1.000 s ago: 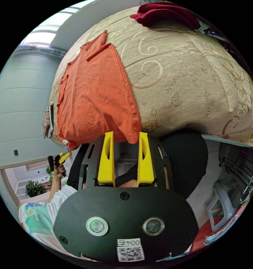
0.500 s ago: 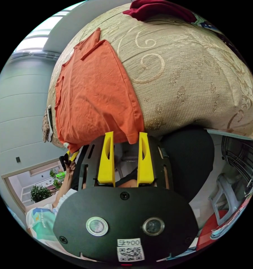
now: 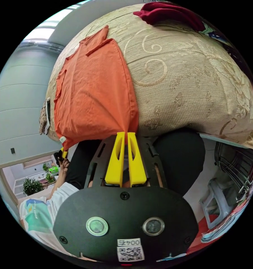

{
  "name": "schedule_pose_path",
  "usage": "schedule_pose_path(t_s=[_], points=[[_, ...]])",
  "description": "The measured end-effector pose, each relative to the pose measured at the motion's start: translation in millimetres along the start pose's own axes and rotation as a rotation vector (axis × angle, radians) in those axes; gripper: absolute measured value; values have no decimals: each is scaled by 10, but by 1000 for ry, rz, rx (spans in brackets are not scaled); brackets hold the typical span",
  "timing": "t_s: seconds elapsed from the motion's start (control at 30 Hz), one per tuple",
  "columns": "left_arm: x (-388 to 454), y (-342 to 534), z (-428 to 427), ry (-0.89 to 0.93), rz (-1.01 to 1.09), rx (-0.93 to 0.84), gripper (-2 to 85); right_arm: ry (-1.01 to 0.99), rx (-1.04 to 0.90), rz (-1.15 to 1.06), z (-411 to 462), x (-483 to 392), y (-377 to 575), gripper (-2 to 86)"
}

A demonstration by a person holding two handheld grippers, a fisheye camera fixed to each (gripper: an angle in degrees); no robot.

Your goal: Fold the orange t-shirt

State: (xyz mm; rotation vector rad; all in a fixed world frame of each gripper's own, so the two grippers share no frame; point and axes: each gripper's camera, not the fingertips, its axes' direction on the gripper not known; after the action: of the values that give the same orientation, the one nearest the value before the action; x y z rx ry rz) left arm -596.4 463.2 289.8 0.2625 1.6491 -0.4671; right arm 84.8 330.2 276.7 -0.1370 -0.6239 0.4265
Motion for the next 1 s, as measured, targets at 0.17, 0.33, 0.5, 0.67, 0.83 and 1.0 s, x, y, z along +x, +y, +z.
schedule_pose_path(t_s=[0.17, 0.33, 0.5, 0.67, 0.83, 1.0], points=[[28, 49, -237, 31, -13, 47, 91, -2, 6, -43, -62, -15, 2, 12], [-24, 0, 9, 11, -38, -18, 95, 19, 0, -55, -85, -61, -54, 11], [-24, -15, 132, -116, -45, -73, 57, 157, 11, -132, -210, -292, -42, 6], [-48, -6, 105, -353, -59, -160, 63, 216, -37, -130, -61, -321, -162, 6], [4, 4, 131, -289, 38, -127, 161, 208, -53, -116, 56, -334, -186, 7], [-83, -98, 342, -253, 80, -115, 208, 147, -51, -46, 129, -225, -235, 10]])
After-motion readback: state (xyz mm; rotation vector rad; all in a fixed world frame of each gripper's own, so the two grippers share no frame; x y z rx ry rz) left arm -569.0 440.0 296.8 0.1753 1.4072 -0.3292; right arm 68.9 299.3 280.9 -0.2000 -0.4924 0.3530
